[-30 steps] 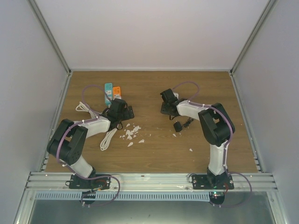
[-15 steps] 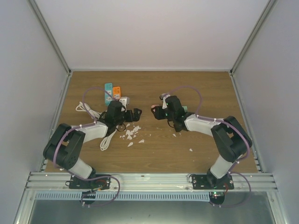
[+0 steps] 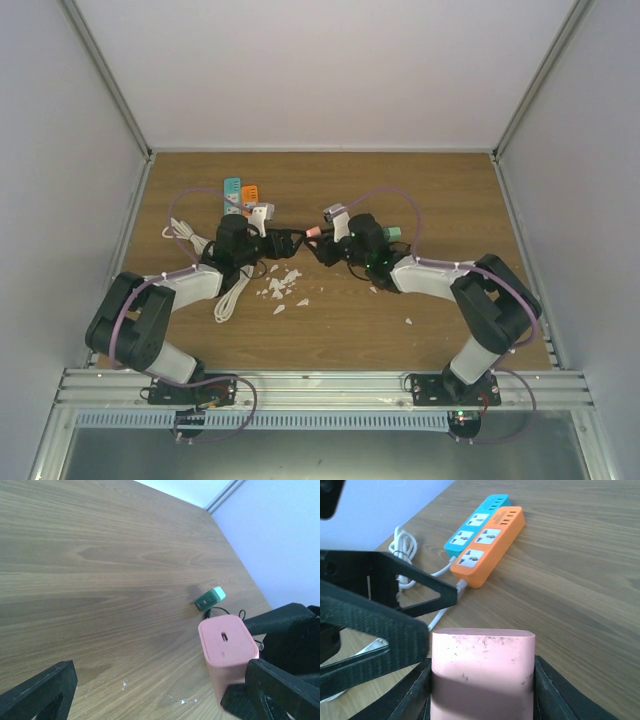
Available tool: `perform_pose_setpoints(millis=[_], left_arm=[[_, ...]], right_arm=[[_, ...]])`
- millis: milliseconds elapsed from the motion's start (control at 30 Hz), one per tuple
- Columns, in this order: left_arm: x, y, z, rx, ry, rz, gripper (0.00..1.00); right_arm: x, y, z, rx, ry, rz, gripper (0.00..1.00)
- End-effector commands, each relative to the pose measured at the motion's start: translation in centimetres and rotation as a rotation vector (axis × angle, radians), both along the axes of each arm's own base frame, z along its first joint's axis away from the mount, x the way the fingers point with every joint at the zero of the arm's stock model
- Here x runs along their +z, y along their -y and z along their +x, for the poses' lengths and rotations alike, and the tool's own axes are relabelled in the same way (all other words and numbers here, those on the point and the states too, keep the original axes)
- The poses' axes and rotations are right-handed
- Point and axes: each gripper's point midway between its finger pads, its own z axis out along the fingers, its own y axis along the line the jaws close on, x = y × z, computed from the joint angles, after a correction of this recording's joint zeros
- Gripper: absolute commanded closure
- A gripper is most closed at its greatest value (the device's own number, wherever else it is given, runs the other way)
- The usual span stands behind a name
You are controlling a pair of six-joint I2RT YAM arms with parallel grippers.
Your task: Insert the plug
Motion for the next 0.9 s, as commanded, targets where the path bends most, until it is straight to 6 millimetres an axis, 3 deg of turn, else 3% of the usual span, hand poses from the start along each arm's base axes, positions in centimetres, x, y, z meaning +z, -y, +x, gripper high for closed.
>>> perform_pose_setpoints(millis=[0,267,333,467,633,800,867], left_arm=[[2.4,0.8,-0.5,-0.071,0.062,-0.087,0.06],[2.3,1.2,-0.5,-0.100,0.062,-0.082,0.20],[2.3,1.2,-0.4,-0.103,0.064,-0.071,0.29],[1.9,1.2,-0.2,-0.103,0.057,-0.052,0.56],[1.9,1.7,-0.5,-0.144,0.055,-0.062,0.75],[1.7,1.8,-0.4,-0.146,0.045,-0.064,0.99],[1.7,1.7,-0.4,-0.143,0.044,-0.064,1.00]], right_arm=[[2.3,-1.5,-0.5,0.046,0.103,0.015,0.98],[2.2,-3.1,-1.3,0.088,0.139,-0.036,0.98],[2.1,-3.8,-1.6,0.107,0.150,-0.060,0.98],[1.8,-4.4,-1.7,0.110,0.173,-0.101,0.98],[1.8,-4.7,-1.7,0.120,0.187,-0.115,0.98],[1.8,-4.5,-1.6,0.112,0.193,-0.125,0.98],[1.9,-4.5,-1.5,0.110,0.197,-0.127,0.98]])
